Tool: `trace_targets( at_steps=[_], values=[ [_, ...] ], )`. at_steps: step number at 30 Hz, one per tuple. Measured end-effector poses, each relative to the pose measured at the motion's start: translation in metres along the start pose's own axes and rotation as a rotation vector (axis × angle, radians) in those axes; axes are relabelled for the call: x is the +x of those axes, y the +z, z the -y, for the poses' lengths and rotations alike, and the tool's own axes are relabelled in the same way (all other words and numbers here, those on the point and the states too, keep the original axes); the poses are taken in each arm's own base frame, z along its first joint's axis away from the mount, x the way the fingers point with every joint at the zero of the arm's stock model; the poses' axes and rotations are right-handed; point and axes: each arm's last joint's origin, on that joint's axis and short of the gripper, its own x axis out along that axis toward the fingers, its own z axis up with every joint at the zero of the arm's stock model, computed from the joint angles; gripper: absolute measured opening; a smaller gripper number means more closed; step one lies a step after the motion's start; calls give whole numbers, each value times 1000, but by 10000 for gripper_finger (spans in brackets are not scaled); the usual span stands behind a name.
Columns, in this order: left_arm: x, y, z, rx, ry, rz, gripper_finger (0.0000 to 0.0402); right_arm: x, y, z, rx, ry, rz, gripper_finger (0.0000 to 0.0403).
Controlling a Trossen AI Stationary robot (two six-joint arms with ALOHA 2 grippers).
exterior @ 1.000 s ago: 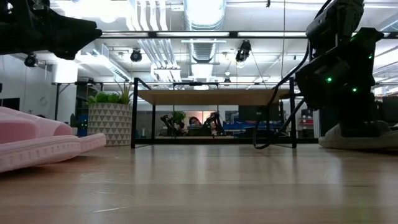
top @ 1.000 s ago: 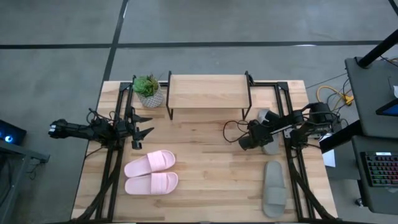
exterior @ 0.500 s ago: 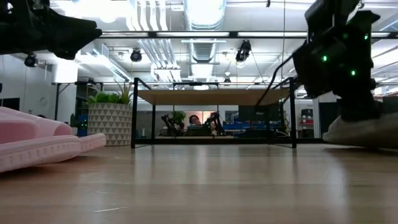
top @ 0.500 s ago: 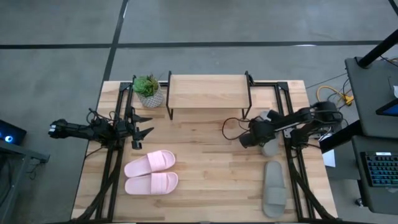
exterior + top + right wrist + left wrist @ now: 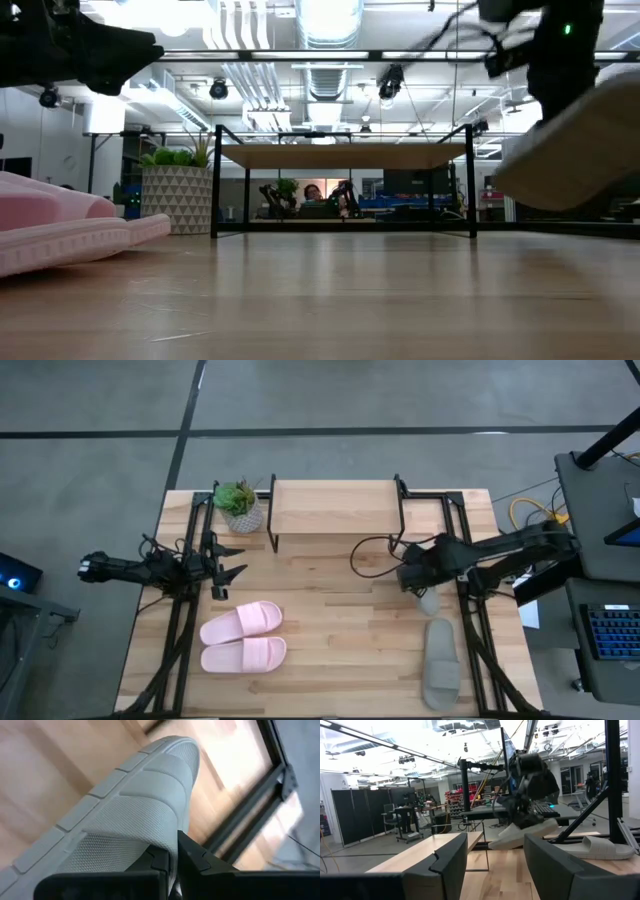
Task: Pick and place slides into the shelf
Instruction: Put the top gray slides on the shelf
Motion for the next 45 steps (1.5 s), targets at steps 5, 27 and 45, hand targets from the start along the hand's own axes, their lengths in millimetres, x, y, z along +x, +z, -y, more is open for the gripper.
trace_targets(
  at_steps=[5,27,45],
  values=[
    [0,0,0,-1,0,0,180,-30,-1,4,10,117,82,9],
    [0,2,0,-9,3,13,180,-104,52,-26,-81,82,428,9],
    [0,4,-1,-13,8,33,180,-92,153,7,-120,-229,424,9]
  ],
)
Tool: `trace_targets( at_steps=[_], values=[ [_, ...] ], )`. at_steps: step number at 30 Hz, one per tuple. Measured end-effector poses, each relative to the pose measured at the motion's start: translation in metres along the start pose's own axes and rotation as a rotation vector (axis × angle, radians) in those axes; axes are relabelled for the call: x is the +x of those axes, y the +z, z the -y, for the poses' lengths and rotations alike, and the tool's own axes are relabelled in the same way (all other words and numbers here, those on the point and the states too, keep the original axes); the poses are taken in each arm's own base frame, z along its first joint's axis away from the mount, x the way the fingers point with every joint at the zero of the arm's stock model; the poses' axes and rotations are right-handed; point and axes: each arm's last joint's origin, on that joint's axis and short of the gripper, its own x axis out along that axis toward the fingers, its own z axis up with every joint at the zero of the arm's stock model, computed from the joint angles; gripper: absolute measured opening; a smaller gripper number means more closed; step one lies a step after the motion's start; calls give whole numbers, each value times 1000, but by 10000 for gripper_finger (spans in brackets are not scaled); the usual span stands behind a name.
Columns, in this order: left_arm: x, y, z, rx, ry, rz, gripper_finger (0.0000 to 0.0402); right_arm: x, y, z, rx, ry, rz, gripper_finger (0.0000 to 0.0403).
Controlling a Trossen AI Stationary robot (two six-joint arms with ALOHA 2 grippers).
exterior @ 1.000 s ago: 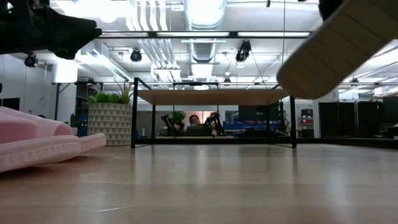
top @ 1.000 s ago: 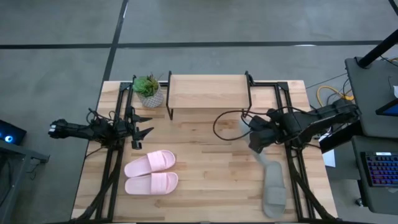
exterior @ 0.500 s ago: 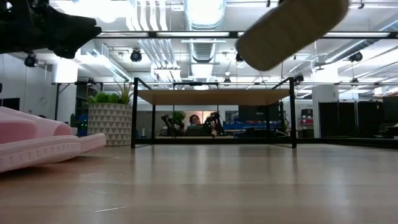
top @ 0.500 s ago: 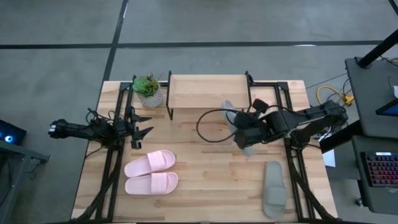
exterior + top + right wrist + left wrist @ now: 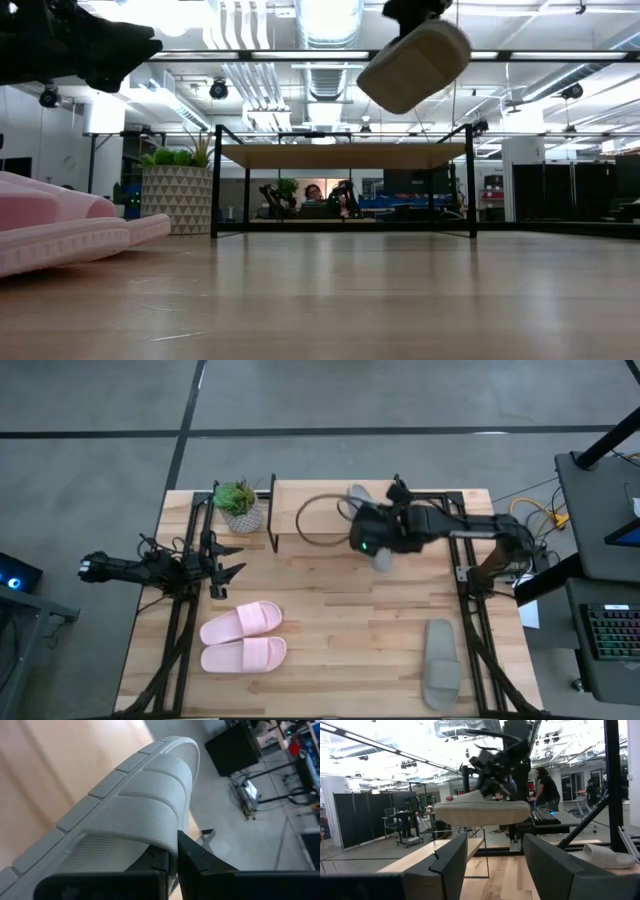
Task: Pick and place slides into the shelf
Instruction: Put the top gray slides on the shelf
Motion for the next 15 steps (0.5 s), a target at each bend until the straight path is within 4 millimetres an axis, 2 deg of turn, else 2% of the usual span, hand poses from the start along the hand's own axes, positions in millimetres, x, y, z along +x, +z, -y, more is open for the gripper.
trace_targets(
  at_steps=[7,15],
  values=[
    [0,0,0,0,0,0,180,37,15,25,-24,-67,-80,9],
    [0,0,0,1,3,-4,180,73,20,37,-28,-156,-153,9]
  ],
)
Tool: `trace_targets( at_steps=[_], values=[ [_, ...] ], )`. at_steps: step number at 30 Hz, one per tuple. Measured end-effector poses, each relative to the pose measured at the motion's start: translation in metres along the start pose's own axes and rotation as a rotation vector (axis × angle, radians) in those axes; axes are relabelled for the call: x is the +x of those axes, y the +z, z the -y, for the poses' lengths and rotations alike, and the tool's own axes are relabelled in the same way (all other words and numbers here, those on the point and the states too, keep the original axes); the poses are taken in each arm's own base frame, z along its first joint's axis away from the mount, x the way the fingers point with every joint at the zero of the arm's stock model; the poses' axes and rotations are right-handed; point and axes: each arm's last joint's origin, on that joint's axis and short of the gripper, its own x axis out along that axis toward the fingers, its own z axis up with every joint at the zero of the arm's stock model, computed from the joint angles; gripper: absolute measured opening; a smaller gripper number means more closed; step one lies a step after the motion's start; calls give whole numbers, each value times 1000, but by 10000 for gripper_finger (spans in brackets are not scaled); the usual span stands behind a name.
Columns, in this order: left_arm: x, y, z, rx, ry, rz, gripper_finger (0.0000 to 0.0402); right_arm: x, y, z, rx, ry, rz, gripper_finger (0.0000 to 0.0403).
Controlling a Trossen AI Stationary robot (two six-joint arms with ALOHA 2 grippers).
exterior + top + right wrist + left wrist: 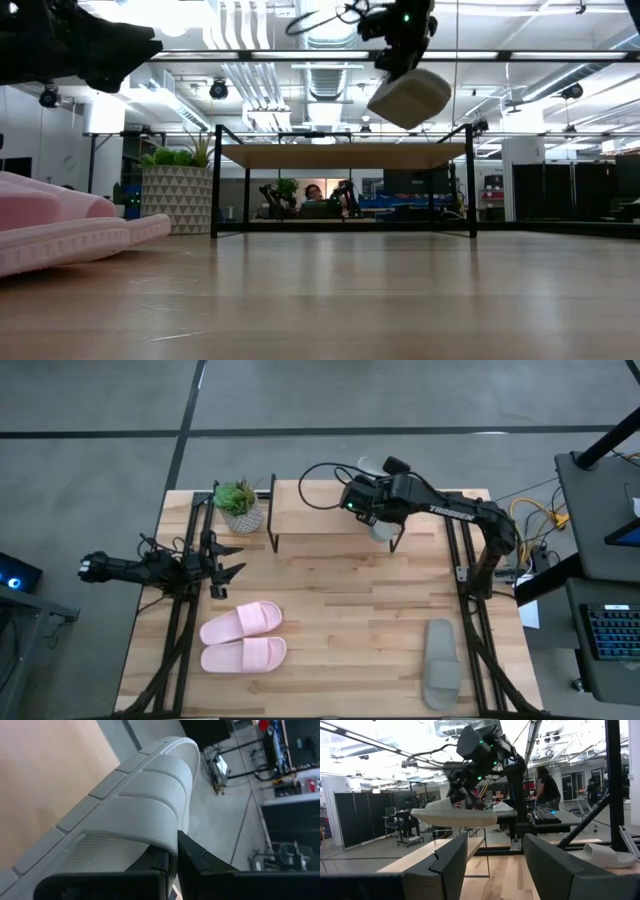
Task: Pick and place slides into the shelf
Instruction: Put the top gray slides on the shelf
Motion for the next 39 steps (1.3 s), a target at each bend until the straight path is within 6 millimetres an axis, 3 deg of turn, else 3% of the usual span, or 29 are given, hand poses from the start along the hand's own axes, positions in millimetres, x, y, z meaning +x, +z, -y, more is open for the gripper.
trace_targets(
  at_steps=[6,18,39],
  values=[
    [0,0,0,0,0,0,180,21,7,0,-19,-16,-30,9],
    [0,0,0,0,1,-1,180,40,8,-5,-95,-55,-86,9],
    [0,0,0,1,0,-4,180,74,8,-34,-270,-82,-223,9]
  ],
)
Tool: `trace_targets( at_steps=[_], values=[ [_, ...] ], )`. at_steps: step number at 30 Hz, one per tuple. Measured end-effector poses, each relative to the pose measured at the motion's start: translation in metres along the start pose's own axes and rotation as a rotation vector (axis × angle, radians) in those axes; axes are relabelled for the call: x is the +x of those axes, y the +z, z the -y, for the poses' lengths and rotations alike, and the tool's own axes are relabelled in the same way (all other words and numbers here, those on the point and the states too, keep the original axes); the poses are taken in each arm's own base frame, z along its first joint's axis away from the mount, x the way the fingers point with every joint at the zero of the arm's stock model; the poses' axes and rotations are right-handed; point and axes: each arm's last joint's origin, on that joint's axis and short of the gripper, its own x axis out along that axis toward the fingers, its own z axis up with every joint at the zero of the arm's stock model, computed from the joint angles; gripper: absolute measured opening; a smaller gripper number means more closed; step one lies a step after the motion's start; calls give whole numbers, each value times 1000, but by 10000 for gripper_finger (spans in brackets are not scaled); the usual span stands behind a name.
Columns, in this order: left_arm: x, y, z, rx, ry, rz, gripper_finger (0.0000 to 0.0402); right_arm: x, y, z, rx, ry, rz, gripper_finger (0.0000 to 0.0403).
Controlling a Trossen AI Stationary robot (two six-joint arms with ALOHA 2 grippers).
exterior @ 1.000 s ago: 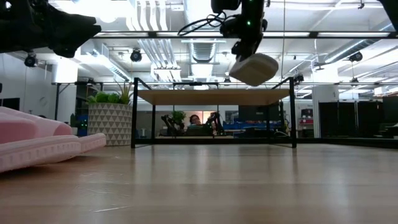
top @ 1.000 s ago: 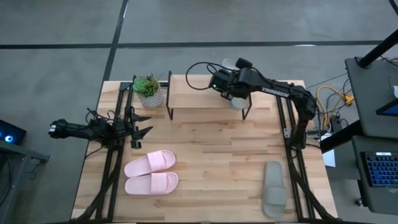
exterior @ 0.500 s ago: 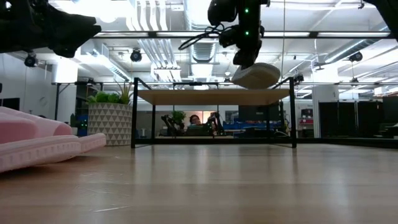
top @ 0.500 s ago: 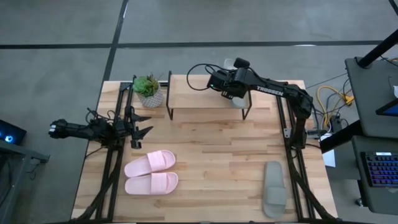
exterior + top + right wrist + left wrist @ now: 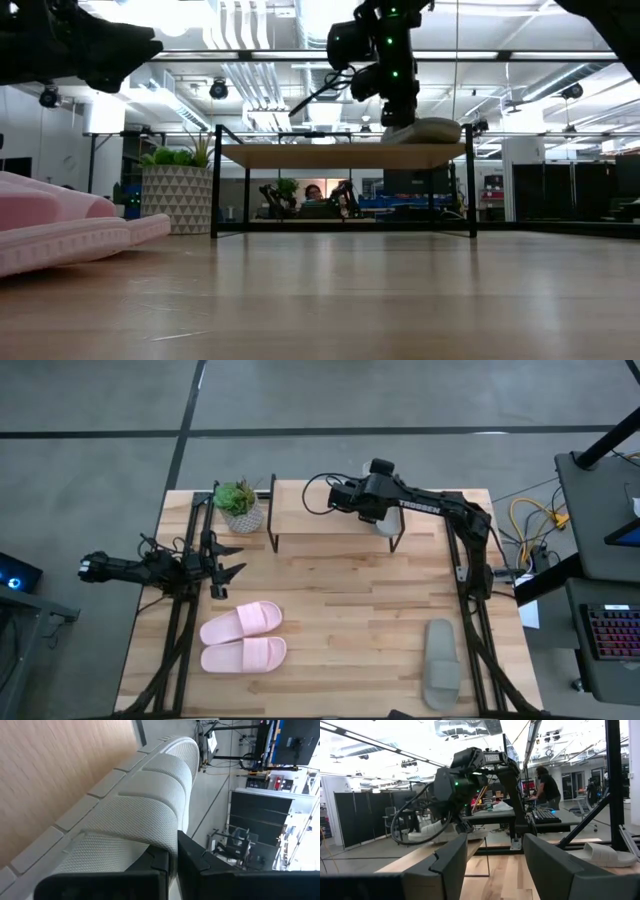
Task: Pick and place slides into the shelf
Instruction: Put the top gray slides on the shelf
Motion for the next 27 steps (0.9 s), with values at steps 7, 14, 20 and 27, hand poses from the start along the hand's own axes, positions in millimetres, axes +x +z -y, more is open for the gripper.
trace_targets(
  at_steps=[7,14,20,27],
  values=[
    [0,0,0,0,0,-1,180,-2,-2,2,4,0,-2,9],
    [0,0,0,0,-1,-1,180,-2,-3,3,6,3,0,9],
    [0,0,0,0,-1,-1,180,-2,-3,3,-1,10,0,15],
    [0,0,0,0,-1,-1,180,-3,-4,2,-4,36,-3,73]
  ],
)
